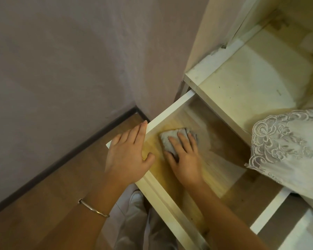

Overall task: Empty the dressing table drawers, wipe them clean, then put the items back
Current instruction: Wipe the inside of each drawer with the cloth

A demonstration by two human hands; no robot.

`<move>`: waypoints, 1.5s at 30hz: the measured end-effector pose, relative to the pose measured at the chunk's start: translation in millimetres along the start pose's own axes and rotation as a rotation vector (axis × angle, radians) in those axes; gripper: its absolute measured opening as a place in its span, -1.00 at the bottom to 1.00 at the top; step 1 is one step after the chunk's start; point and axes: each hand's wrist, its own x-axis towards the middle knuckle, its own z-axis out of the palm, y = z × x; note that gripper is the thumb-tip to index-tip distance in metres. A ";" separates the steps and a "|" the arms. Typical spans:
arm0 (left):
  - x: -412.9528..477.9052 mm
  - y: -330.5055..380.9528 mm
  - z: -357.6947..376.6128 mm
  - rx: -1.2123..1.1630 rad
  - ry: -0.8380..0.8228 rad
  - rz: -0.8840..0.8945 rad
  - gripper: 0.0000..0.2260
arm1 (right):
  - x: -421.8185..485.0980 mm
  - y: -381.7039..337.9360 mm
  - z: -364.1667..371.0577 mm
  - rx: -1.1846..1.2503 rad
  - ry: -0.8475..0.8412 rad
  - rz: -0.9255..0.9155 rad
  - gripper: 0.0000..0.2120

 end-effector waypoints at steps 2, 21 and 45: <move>-0.7 0.1 0.8 -0.003 0.008 0.000 -0.35 | 21.4 18.3 -10.1 -0.003 0.026 0.073 -0.55; -1.4 0.1 3.7 -0.034 -0.027 -0.010 -0.28 | 7.0 28.9 -22.9 -0.031 0.246 0.558 -0.52; -0.2 1.3 -0.9 -0.042 -0.070 0.004 -0.31 | -38.3 62.6 -31.1 0.024 0.133 0.345 -0.56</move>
